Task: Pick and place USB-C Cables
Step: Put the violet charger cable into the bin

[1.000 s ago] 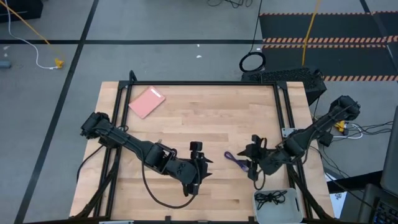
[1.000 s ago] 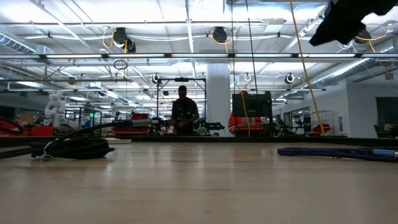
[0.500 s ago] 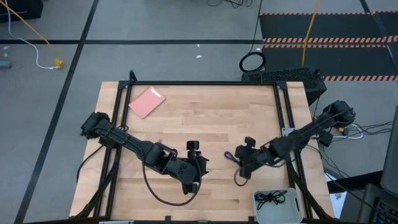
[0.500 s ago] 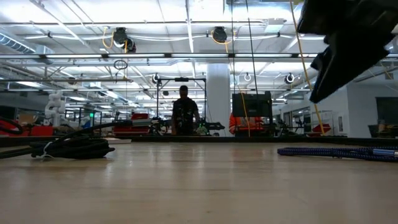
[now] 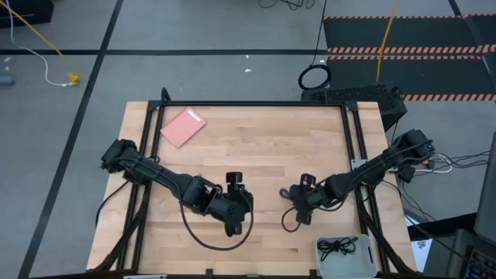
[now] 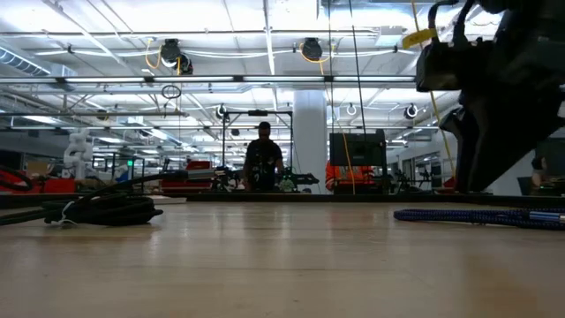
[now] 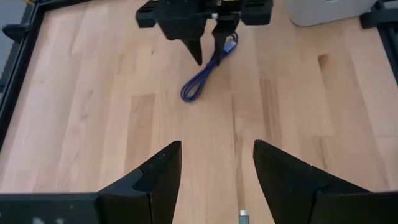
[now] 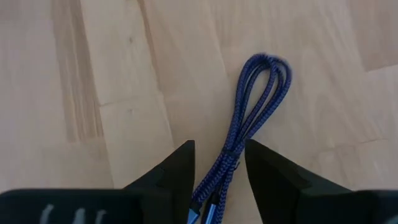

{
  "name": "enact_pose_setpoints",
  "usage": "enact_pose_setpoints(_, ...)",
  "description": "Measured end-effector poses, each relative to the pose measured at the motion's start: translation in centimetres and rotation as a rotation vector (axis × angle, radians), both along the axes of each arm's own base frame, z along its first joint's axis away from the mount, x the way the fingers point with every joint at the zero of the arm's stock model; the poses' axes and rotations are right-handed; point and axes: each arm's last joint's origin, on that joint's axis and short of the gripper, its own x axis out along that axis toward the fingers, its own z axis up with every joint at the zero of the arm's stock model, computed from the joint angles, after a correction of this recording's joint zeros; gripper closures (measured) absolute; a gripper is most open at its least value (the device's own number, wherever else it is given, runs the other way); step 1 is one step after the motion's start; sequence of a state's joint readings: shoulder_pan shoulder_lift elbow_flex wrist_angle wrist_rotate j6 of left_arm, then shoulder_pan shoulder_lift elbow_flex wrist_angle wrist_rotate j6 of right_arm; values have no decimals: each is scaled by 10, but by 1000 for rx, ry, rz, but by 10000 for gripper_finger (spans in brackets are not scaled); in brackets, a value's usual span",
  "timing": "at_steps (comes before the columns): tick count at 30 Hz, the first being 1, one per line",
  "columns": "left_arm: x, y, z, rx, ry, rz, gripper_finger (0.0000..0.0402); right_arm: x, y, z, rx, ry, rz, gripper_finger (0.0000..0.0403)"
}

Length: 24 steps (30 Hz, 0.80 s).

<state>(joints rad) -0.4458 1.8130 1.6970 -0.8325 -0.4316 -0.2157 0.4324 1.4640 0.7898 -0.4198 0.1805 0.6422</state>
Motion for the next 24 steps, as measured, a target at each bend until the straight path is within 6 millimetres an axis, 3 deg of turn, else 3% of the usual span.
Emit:
enact_pose_setpoints(10,6,15,0,9,3,32,199,-1,1,-5,-2,34,-21,196)
enact_pose_setpoints(24,10,18,2,9,-27,24,199,-16,5,-18,-35,79,20,208)
